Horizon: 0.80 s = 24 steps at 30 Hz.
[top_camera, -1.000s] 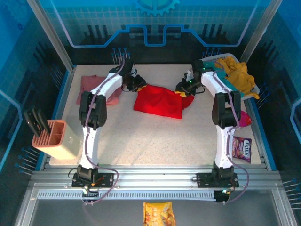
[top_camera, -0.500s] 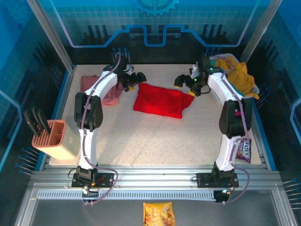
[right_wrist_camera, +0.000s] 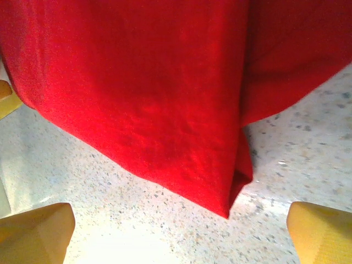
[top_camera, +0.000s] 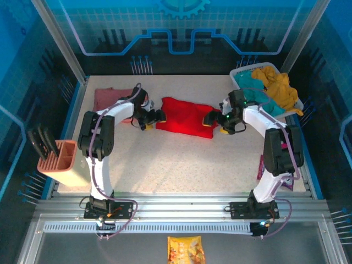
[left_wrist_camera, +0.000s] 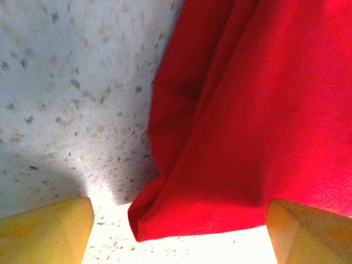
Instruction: Fold and stack the t-shirts
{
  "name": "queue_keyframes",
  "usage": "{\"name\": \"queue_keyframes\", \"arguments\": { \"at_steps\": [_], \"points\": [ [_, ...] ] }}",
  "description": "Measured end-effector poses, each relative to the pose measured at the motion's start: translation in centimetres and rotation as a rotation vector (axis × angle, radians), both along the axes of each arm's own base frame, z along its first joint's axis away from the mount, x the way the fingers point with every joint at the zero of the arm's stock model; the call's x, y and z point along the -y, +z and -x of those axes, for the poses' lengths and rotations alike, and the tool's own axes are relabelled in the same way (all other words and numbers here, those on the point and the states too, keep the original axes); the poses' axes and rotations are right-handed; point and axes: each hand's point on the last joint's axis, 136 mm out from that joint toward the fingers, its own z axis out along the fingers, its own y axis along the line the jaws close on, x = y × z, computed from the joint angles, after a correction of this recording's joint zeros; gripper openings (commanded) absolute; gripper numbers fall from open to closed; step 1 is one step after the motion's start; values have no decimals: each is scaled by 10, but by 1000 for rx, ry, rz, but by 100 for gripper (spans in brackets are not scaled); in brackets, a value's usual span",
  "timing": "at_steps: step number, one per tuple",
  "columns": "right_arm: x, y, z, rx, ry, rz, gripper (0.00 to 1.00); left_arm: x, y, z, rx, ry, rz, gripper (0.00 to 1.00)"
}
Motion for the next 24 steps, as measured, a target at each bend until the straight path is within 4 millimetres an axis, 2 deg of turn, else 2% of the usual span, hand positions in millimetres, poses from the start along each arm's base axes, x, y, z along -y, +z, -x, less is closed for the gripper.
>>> {"name": "queue_keyframes", "arguments": {
  "at_steps": [5,9,15,17,21,24],
  "points": [
    [-17,-17,1,19,42,-10,96,2,3,0,39,20,60,71],
    [-18,-31,-2,13,35,-10,88,9,0,3,31,30,93,61],
    [-14,-49,11,-32,19,2,82,14,-8,4,28,66,111,49],
    [-14,-51,11,-29,12,1,78,16,-7,2,36,77,115,41],
    [-10,-54,10,-32,-9,15,64,23,-6,0,42,90,117,31],
    [-12,-54,9,-29,-11,9,47,24,-7,-1,44,103,106,18]
  ]
}}
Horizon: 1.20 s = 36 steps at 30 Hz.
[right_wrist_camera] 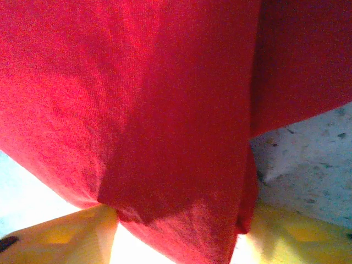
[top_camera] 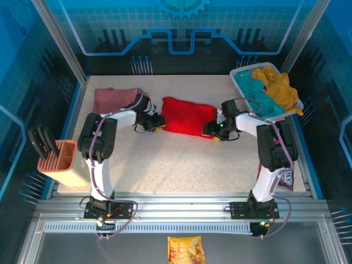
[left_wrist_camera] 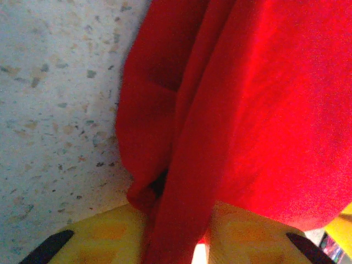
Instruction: Fold and stack the t-shirts
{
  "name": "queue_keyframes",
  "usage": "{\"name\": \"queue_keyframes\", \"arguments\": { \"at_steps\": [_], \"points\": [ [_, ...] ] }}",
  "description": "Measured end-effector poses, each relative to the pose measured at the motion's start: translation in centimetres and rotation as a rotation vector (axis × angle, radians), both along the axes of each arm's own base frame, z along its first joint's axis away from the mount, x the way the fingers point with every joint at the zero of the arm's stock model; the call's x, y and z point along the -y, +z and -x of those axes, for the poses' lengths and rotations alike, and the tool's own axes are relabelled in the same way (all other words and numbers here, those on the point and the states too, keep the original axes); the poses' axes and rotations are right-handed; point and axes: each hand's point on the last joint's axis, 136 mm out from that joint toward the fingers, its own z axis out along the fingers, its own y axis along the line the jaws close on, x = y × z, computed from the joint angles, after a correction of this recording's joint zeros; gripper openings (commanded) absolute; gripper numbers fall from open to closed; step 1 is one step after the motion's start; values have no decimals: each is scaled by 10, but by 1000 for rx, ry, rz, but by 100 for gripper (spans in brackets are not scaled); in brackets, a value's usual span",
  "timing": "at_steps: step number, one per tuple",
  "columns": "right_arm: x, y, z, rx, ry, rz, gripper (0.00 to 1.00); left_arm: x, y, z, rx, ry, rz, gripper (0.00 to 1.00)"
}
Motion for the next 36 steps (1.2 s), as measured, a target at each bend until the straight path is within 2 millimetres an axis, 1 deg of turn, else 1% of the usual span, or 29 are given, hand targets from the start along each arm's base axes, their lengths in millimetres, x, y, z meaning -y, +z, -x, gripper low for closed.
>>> {"name": "queue_keyframes", "arguments": {
  "at_steps": [1,3,4,6,7,9,11,12,15,17,19,22,25,28,29,30,31,32,33,34,35,36],
  "points": [
    [0,0,0,2,1,-1,42,0,0,0,-2,7,-3,13],
    [0,1,-2,7,-2,-2,38,-2,-1,-1,-2,14,-8,12],
    [0,1,-2,9,-2,-3,30,-2,-1,-2,-2,17,-12,10],
    [0,1,-2,10,-2,-3,25,-4,-2,-2,-1,21,-22,3],
    [0,1,-3,11,-1,-3,19,-4,-2,-2,-3,24,-26,2],
    [1,1,-3,11,-2,-6,12,-6,-2,-1,-6,30,-38,0],
    [2,1,-3,11,-2,-10,3,-8,-1,0,-8,34,-47,0],
    [2,1,-3,9,-2,-11,0,-9,0,1,-10,35,-50,0],
    [1,2,-2,9,7,-16,0,-10,4,4,-15,36,-59,0],
    [1,4,1,6,9,-21,0,-11,9,11,-12,38,-69,0],
    [2,6,8,0,11,-21,0,-12,14,24,-10,36,-76,0],
    [4,10,21,-10,15,-22,0,-13,14,49,-25,30,-85,0],
    [4,13,43,-27,28,-22,0,-14,4,87,-78,33,-89,0],
    [1,13,71,-51,53,-19,0,-13,-10,130,-137,25,-96,0],
    [1,12,82,-63,63,-18,1,-13,-12,143,-150,23,-97,0],
    [0,11,93,-75,73,-20,6,-14,-12,152,-154,26,-94,3],
    [0,10,103,-90,80,-21,14,-15,-10,161,-153,31,-90,12],
    [0,10,111,-101,85,-22,21,-17,-8,166,-150,38,-86,17],
    [0,11,118,-108,91,-19,31,-20,-5,172,-144,47,-85,27],
    [3,13,123,-109,90,-8,46,-24,-1,175,-136,58,-98,40],
    [6,16,124,-105,84,4,60,-28,2,177,-129,64,-110,46],
    [10,20,124,-91,79,16,73,-32,6,178,-118,74,-122,53]
  ]
}}
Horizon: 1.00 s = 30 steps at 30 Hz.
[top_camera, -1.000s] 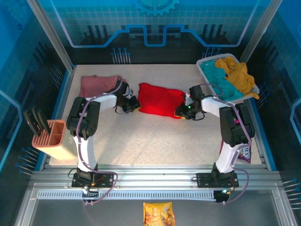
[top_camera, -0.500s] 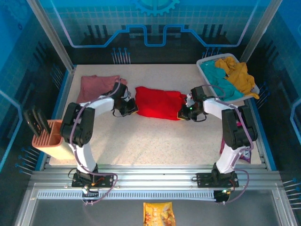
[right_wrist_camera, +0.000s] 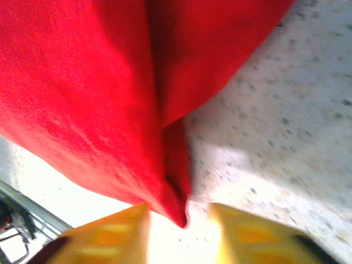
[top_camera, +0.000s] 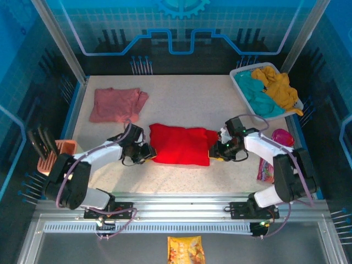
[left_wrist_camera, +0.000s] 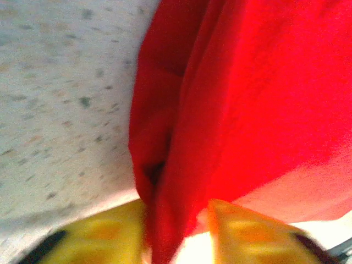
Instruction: Fold and stack the t-shirts
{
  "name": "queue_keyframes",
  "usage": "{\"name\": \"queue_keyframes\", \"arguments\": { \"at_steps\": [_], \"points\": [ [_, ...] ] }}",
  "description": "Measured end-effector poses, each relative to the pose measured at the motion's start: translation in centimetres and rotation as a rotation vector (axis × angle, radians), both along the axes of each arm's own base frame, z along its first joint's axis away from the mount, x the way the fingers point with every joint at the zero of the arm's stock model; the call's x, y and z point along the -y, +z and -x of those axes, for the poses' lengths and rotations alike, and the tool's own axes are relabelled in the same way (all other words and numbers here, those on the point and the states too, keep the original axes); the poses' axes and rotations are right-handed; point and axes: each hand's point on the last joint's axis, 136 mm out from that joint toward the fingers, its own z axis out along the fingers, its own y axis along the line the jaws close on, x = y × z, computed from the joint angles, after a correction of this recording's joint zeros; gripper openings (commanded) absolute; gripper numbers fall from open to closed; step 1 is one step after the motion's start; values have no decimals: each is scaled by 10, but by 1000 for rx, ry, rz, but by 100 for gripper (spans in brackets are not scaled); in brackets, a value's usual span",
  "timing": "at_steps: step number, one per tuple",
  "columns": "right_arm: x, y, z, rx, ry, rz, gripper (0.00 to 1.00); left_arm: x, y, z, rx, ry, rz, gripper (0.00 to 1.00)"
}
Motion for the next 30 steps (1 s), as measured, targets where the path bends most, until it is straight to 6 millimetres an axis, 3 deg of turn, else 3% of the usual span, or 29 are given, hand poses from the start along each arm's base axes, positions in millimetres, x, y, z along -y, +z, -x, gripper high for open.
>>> {"name": "queue_keyframes", "arguments": {
  "at_steps": [4,10,15,21,25,30],
  "points": [
    [10,27,-17,98,-11,42,100,-5,22,-4,40,-2,-28,63],
    [13,58,-64,232,-16,76,100,3,61,-33,124,-32,-26,63],
    [4,36,-91,205,-5,89,100,8,65,-50,125,-63,-41,62],
    [-5,-1,-100,126,13,107,100,9,49,-55,76,-96,-71,60],
    [-24,-4,-104,128,49,100,99,5,42,-56,55,-95,-77,59],
    [-42,-8,-108,140,77,74,85,-3,43,-62,61,-79,-71,58]
  ]
}}
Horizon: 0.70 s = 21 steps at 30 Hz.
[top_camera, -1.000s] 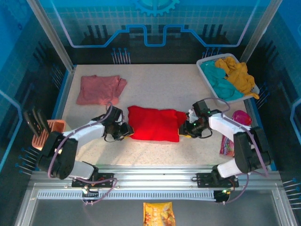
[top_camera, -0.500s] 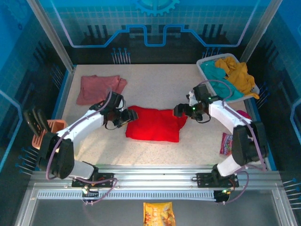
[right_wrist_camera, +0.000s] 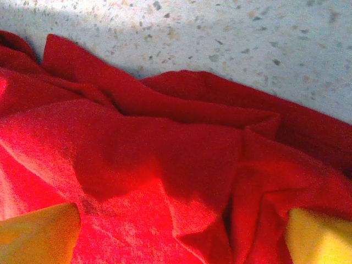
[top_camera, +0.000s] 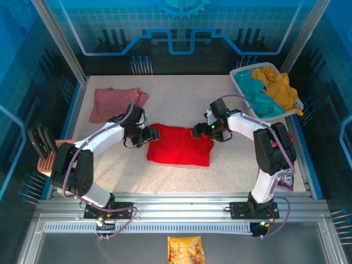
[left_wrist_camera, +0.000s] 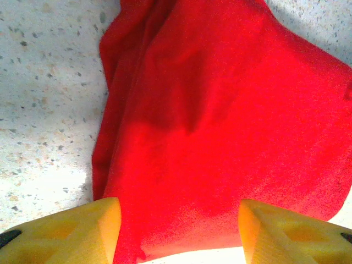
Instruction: Fold and stack the t-shirts
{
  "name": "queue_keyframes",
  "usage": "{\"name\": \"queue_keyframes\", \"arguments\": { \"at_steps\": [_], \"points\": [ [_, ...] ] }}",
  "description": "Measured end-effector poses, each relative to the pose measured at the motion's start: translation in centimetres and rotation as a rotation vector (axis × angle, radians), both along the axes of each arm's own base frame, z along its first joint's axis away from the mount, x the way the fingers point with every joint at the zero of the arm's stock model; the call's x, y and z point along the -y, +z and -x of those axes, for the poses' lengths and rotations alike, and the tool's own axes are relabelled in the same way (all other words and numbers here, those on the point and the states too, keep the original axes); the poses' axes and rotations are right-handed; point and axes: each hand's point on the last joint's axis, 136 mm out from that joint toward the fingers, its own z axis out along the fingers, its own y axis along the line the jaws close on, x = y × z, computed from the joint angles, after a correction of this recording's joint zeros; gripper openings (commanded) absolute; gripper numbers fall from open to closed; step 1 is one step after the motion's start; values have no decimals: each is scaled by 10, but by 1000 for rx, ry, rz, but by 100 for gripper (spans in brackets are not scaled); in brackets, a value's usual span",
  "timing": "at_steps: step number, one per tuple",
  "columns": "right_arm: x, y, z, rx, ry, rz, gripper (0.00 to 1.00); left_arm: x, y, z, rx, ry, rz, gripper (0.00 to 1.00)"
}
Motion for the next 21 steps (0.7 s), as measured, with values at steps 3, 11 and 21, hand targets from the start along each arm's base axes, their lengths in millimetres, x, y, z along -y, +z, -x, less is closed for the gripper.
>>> {"name": "queue_keyframes", "arguments": {
  "at_steps": [3,11,21],
  "points": [
    [-2,-5,-2,-10,-5,-16,74,-3,2,-3,6,8,0,58],
    [-9,-3,-9,1,-11,-129,28,-4,-3,-3,-5,-4,2,57],
    [-2,-7,-17,-39,-64,-326,0,-1,-7,-5,-22,-9,24,56]
  ]
}}
